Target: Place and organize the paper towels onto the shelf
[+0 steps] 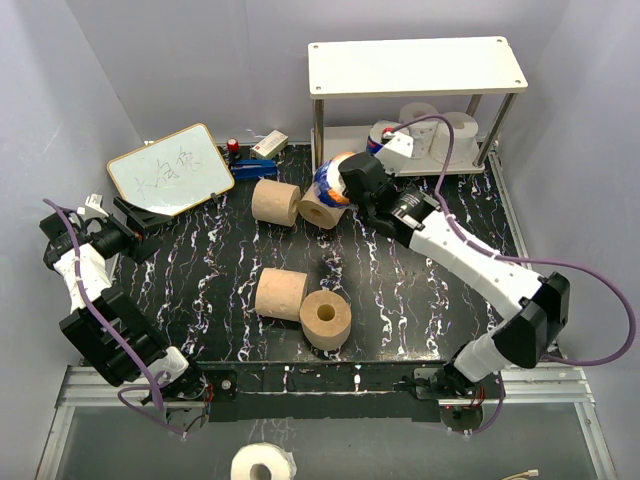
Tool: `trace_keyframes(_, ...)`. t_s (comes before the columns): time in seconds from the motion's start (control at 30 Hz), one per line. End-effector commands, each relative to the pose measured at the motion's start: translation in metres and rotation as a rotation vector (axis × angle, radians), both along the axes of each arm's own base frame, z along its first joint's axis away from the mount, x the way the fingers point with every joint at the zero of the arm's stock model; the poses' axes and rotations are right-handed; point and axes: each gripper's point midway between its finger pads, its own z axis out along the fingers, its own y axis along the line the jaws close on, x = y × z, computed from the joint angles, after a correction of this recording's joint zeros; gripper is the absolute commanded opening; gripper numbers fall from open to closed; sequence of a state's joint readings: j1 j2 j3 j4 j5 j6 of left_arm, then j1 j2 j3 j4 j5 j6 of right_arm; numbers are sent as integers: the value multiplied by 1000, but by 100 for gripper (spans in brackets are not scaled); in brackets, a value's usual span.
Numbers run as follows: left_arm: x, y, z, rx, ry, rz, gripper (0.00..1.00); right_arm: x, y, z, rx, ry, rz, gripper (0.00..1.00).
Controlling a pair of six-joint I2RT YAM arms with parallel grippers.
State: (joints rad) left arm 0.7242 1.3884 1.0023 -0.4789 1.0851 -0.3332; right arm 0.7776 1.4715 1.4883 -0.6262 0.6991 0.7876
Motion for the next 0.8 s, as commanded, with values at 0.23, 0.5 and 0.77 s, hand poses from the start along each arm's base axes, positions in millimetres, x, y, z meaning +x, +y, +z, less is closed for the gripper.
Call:
trace_keyframes(0.23,-5,-8,13,42,-44,-22,98,96,-17,-16,237,-156,-353,0)
trace_keyframes(0.5,-5,-12,4,74,-19,-39,98,148,-1,-30,355,-173,-418,0)
trace_keyframes(0.77,-4,-11,-1,76,-10,-44,98,182,-3,-43,363,-196,-499,0)
